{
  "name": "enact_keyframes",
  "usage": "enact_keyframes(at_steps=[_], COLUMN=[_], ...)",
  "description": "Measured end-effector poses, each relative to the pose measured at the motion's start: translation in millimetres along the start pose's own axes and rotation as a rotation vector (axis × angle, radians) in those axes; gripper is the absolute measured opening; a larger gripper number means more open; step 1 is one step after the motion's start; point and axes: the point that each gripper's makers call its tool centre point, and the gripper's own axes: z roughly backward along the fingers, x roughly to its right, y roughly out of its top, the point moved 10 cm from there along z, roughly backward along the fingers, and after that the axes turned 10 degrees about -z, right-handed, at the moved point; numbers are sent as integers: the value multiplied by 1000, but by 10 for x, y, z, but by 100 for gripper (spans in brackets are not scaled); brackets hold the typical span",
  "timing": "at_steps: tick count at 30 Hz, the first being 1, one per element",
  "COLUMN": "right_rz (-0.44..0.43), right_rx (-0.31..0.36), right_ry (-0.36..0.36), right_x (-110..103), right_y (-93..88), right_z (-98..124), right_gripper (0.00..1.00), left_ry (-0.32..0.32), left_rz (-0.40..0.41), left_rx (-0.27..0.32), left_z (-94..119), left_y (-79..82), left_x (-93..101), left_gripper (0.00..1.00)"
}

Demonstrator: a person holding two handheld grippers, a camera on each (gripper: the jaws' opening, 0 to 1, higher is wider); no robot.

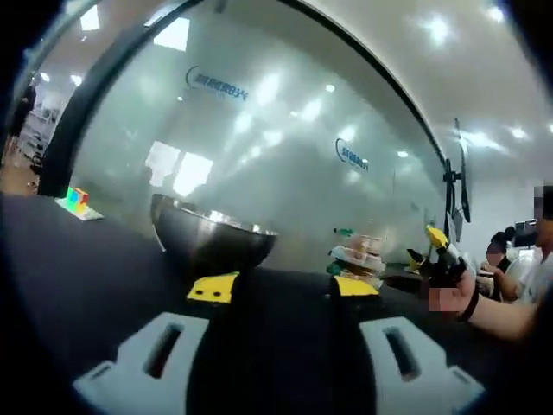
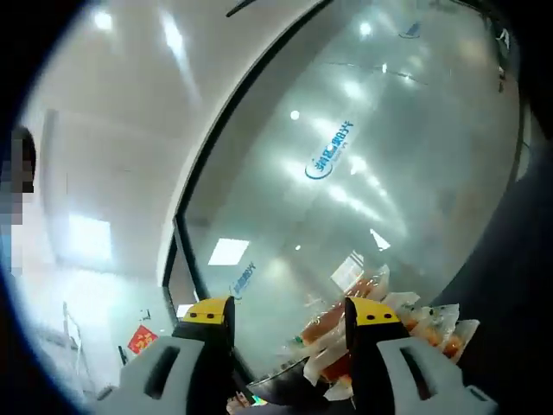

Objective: Pick up the bread from the bowl and place it onto the table

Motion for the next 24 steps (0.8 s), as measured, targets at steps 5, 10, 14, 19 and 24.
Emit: enact_keyframes(at_steps=[5, 10, 14, 19, 24], right_rz=[20, 18, 13, 13, -4], right_rx=[-22, -33, -41, -67, -47], right_ry=[17, 18, 21, 14, 21], right_x=[-75, -54, -73, -72, -75], right_y=[-37, -30, -62, -133, -77], right_z=[-19, -16, -26, -38, -26], right_gripper=[49, 48, 48, 48, 48], left_ry=[6, -23, -72, -84, -63], left_rz=[-6, -103, -186, -191, -188], left_rx=[-10, -78, -109, -115, -118], left_z=[4, -31, -56, -62, -44], left_y=[-14, -95, -137, -143, -139], left_x=[-3, 78, 188, 194, 159], left_gripper=[34, 34, 34, 33, 33])
